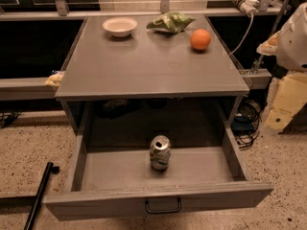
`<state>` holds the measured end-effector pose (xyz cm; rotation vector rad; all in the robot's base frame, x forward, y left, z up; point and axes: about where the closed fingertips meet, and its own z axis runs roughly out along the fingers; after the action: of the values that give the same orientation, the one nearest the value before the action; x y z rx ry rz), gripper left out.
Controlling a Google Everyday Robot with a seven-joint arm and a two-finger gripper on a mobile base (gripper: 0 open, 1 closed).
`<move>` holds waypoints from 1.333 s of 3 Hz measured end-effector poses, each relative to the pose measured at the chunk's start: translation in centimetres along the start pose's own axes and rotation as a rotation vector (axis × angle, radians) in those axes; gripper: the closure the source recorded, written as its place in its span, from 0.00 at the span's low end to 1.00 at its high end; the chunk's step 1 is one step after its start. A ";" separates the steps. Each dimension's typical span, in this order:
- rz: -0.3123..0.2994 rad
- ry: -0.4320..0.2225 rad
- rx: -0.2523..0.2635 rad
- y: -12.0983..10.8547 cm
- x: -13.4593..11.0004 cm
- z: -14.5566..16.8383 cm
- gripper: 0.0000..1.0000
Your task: Pick 7up can from top drawer and place on counter
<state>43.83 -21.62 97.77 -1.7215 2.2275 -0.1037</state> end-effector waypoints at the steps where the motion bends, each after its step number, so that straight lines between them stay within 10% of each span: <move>1: 0.000 0.000 0.000 0.0 0.0 0.0 0.00; 4: 0.069 -0.182 -0.012 0.9 -1.3 7.2 0.66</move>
Offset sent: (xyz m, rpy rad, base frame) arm 0.0000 0.0000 0.0000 0.0000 0.0000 0.0000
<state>45.40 -19.13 90.98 -1.5894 2.1546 0.0801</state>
